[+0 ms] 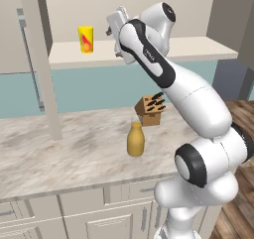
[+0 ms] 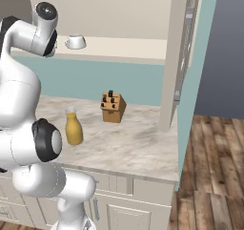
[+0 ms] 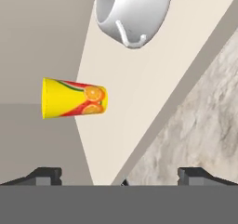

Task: There is a tray on the dining counter. Grab the cup, mug, and pitcher and place them on the tray. The pitcher may be placed next to the tray if it cannot fit the tray.

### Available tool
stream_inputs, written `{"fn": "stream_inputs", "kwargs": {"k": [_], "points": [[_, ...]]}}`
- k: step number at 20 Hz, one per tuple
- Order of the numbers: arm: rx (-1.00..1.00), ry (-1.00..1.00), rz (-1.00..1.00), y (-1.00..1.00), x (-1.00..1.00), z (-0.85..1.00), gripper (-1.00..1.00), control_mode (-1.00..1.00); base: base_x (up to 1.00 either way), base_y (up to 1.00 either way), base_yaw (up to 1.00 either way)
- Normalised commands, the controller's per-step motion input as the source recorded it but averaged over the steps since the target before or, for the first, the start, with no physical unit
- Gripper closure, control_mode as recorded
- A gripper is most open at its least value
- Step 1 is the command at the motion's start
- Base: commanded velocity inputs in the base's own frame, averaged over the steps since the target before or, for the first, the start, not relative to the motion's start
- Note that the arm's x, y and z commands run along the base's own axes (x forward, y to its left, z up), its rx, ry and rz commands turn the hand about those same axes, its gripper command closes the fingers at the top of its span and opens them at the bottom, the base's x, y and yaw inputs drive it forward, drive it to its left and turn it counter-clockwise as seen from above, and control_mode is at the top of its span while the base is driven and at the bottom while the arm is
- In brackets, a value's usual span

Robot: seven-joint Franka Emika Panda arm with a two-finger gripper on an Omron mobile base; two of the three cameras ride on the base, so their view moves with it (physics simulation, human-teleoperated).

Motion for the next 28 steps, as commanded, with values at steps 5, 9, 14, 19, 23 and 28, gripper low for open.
{"fn": "stream_inputs", "kwargs": {"k": [5, 9, 14, 19, 23, 28], "points": [[0.00, -0.01, 0.00, 0.00, 0.22, 0.00, -1.00, -1.00, 0.00, 0.00, 0.00], [0.00, -0.05, 0.00, 0.00, 0.08, 0.00, -1.00, -1.00, 0.00, 0.00, 0.00], [0.00, -0.02, 0.00, 0.03, 0.01, 0.00, -1.00, -1.00, 0.00, 0.00, 0.00], [0.00, 0.00, 0.00, 0.10, 0.09, 0.00, -1.00, -1.00, 0.00, 0.00, 0.00], [0.01, 0.00, 0.00, 0.14, 0.09, 0.00, -1.00, -1.00, 0.00, 0.00, 0.00], [0.03, 0.00, 0.00, 0.09, 0.23, 0.00, -1.00, -1.00, 0.00, 0.00, 0.00]]}}
